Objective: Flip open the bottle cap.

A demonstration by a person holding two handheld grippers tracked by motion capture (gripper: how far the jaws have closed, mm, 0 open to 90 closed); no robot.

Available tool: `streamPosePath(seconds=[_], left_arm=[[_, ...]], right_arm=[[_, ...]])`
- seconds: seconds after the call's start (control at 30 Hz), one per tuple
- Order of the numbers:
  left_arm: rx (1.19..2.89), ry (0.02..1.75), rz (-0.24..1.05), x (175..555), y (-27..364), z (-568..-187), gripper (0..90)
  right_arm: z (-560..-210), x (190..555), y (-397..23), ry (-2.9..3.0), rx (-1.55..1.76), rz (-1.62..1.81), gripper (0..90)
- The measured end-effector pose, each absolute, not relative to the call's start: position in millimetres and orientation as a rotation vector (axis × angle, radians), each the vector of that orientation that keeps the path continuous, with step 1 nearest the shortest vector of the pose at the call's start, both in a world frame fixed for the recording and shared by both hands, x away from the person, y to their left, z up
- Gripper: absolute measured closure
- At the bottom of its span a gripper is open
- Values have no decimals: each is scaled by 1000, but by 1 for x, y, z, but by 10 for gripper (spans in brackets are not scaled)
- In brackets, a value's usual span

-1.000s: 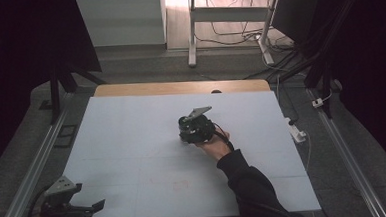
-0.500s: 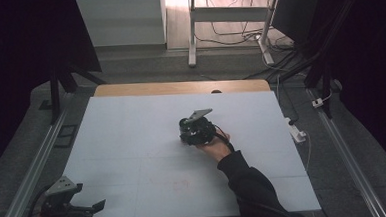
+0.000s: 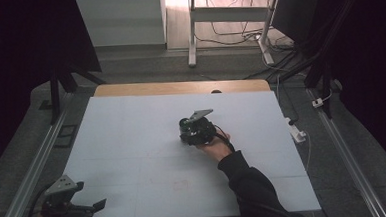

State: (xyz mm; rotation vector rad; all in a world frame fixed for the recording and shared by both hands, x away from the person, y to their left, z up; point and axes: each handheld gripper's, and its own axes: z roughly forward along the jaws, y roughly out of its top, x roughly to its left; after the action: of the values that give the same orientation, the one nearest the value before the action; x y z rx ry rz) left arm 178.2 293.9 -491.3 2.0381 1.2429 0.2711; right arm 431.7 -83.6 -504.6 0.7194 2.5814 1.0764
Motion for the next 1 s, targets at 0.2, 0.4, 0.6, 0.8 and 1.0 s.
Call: streamPosePath(seconds=[0.2, 0.4, 0.6, 0.8, 1.0], left_arm=[[2011, 1213, 281, 180, 295, -488, 0], [2010, 1204, 281, 184, 292, -485, 0], [2019, 1154, 280, 194, 286, -484, 0], [2017, 1106, 253, 203, 279, -484, 0], [2015, 1034, 248, 217, 269, -484, 0]], right_arm=[[-505, 432, -84, 2582, 719, 1079, 522], [-505, 432, -84, 2585, 717, 1080, 522], [-505, 432, -84, 2587, 716, 1078, 522], [-505, 433, -84, 2588, 714, 1077, 522], [-505, 433, -84, 2589, 720, 1079, 522]])
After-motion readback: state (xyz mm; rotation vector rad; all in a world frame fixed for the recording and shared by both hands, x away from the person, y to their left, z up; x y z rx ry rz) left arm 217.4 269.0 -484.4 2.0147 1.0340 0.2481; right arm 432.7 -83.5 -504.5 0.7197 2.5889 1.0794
